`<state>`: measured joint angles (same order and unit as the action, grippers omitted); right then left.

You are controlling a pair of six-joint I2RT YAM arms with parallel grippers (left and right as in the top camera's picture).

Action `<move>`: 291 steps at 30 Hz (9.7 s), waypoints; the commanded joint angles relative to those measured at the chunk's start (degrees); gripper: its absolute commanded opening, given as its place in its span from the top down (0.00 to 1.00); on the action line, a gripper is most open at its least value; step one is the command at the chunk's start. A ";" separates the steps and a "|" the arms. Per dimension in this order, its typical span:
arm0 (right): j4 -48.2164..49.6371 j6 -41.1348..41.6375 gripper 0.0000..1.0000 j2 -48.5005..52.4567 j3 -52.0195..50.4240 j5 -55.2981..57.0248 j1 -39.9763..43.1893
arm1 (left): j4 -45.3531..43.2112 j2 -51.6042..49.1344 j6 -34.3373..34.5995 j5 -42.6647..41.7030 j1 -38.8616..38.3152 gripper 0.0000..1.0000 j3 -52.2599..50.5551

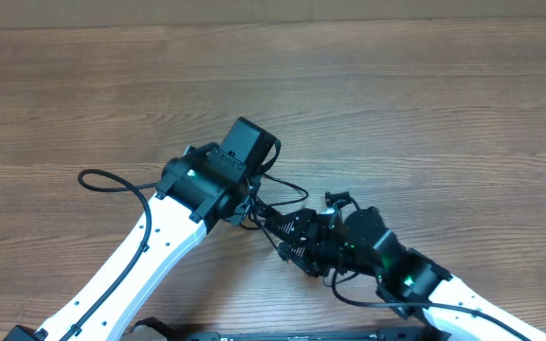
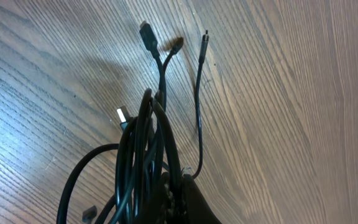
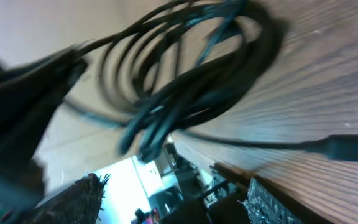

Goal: Untangle cables

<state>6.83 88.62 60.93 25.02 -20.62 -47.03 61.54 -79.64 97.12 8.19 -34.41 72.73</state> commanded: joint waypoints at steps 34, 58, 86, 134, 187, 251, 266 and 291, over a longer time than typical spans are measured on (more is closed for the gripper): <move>-0.26 2.23 0.96 7.04 0.52 19.15 -2.38 | -0.04 0.13 -4.11 2.71 0.26 0.96 0.61; -13.18 -13.99 0.53 7.02 0.52 15.89 3.98 | 15.82 -11.89 -27.52 2.71 0.31 0.17 0.44; -34.34 -14.19 0.44 7.04 0.50 26.16 4.02 | 0.31 -12.81 -37.46 3.76 2.21 0.41 -19.34; -34.45 -14.16 0.43 7.04 0.50 26.14 4.02 | -3.37 -12.90 -35.36 5.92 2.14 0.32 -21.46; -18.25 -34.69 0.33 -2.12 2.60 -17.46 3.91 | 6.86 -12.48 -28.89 -4.63 5.95 0.96 -4.13; -38.01 -26.12 0.30 -2.69 8.33 9.20 10.34 | 14.60 -12.50 -30.18 -37.62 18.51 0.96 6.82; -29.57 -25.68 0.30 -0.92 8.31 1.70 10.10 | 14.25 -12.50 -30.14 -39.50 18.36 0.96 6.82; -42.34 -32.15 0.26 13.38 8.39 20.11 32.50 | 9.77 -7.76 -69.88 -65.64 36.33 0.96 14.80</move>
<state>-33.69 60.73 74.24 33.93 -5.41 -20.43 71.35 -91.74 36.82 -53.54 -1.78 83.70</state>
